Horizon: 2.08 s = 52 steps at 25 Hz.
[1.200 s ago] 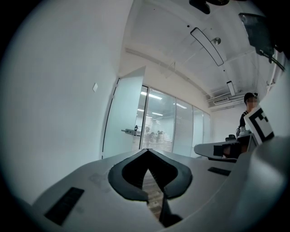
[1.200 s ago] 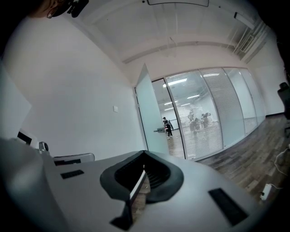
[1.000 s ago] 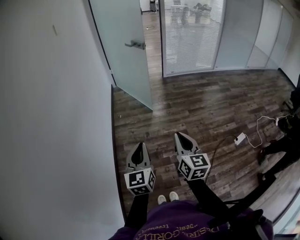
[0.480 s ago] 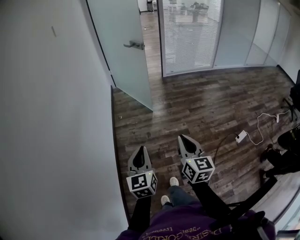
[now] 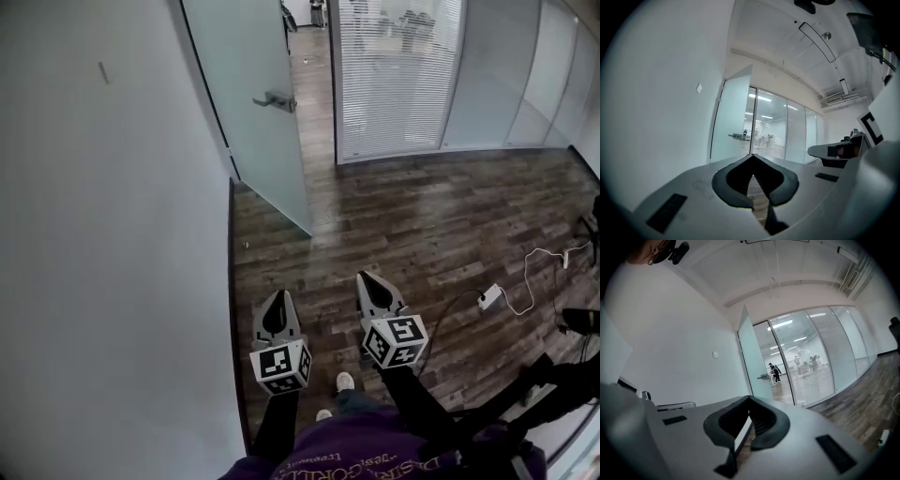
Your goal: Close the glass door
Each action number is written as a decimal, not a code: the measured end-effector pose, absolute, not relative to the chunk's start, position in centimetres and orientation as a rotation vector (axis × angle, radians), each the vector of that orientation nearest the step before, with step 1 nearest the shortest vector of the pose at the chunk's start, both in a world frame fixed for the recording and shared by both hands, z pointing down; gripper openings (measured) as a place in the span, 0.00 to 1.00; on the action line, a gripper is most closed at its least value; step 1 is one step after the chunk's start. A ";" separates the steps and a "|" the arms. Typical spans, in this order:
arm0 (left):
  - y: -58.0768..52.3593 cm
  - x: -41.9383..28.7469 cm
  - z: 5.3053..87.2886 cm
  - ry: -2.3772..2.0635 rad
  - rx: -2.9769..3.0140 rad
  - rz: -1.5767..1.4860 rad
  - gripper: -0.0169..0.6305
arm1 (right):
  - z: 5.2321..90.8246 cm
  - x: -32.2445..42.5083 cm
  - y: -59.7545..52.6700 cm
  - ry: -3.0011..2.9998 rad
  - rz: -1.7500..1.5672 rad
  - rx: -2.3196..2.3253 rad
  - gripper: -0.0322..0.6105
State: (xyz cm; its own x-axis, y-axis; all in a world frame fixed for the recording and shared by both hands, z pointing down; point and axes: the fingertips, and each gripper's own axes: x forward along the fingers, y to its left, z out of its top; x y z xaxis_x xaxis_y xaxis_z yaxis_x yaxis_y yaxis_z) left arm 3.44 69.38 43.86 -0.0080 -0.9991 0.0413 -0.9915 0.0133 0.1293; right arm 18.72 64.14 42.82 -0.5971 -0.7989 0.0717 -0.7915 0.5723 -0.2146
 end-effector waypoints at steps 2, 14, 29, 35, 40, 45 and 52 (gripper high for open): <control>67.1 3.6 43.6 -2.171 2.127 -0.106 0.03 | 42.9 18.9 61.9 2.764 -0.349 -1.385 0.05; 60.9 3.7 44.5 -2.216 2.054 -0.098 0.03 | 43.8 18.2 54.7 2.840 -0.359 -1.327 0.05; 52.1 -0.4 44.1 -2.171 2.090 -0.094 0.03 | 43.8 13.9 46.4 2.816 -0.387 -1.359 0.05; 47.9 -3.2 43.3 -2.157 2.124 -0.104 0.03 | 43.0 11.1 42.4 2.785 -0.376 -1.383 0.05; 45.0 -6.0 43.0 -2.135 2.149 -0.113 0.03 | 42.7 8.4 39.7 2.763 -0.366 -1.412 0.05; 43.1 -7.5 43.4 -2.095 2.161 -0.120 0.03 | 43.0 7.1 38.2 2.750 -0.364 -1.458 0.05; 40.1 -7.3 45.3 -2.037 2.177 -0.109 0.03 | 44.2 7.4 35.4 2.726 -0.380 -1.526 0.05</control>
